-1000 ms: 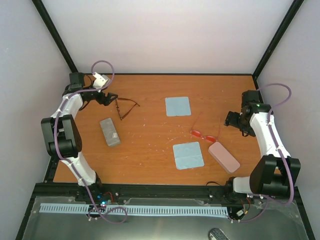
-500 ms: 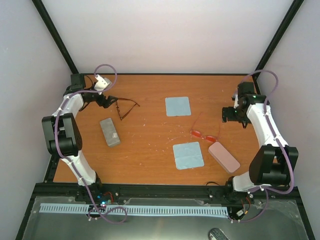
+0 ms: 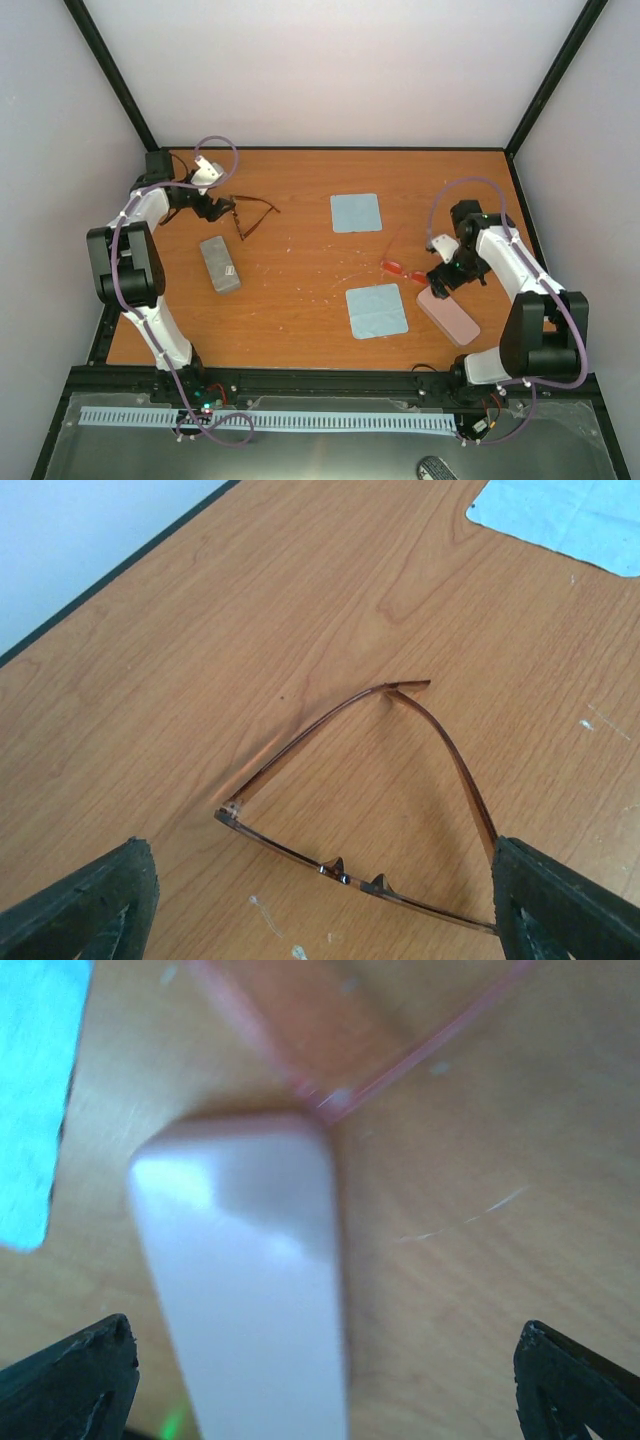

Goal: Organize the sunglasses
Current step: Pick up the sunglasses case from the center of the board.

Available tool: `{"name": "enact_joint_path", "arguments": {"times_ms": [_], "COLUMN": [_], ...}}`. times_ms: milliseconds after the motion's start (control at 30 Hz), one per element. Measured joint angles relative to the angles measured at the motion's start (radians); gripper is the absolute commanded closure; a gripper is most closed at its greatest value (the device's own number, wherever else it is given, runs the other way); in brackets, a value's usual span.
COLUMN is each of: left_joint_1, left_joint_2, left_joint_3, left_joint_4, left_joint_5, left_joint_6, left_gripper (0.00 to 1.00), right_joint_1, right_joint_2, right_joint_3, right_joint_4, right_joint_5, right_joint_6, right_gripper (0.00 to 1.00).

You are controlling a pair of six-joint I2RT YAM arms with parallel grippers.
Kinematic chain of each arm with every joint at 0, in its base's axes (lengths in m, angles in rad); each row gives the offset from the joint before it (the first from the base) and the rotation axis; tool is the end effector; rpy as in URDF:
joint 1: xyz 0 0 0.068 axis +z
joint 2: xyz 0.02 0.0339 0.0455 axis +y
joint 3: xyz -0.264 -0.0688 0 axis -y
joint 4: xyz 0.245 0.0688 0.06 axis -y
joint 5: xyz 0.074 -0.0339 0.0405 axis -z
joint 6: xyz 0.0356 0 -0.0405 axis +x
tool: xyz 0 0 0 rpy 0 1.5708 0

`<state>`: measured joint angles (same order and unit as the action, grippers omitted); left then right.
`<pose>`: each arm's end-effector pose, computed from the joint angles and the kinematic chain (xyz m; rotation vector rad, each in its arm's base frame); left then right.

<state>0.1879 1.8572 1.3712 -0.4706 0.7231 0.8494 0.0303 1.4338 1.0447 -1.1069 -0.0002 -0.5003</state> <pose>0.3947 0.0511 0.2231 0.9825 2.0334 -0.3840 0.2415 0.0073 0.2283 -0.8046 2.9613 -0.0264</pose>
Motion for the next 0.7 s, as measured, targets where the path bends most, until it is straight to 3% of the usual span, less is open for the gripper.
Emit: {"name": "enact_joint_path", "arguments": {"times_ms": [300, 700], "left_joint_1": [0.000, 0.000], "left_joint_2": [0.006, 0.006], "left_joint_3": [-0.028, -0.065], "left_joint_4": [-0.001, 0.001], "left_joint_5": [-0.020, -0.037], "left_joint_6": [0.018, 0.020], "left_gripper": [0.10, 0.10], "right_joint_1": [0.036, 0.074], "right_joint_2": [-0.048, 0.019], "right_joint_3": [-0.086, -0.155], "right_joint_4": [-0.114, -0.037], "right_joint_5": [-0.058, -0.055], "right_joint_6": [-0.084, -0.070], "right_gripper": [0.00, 0.00]}}
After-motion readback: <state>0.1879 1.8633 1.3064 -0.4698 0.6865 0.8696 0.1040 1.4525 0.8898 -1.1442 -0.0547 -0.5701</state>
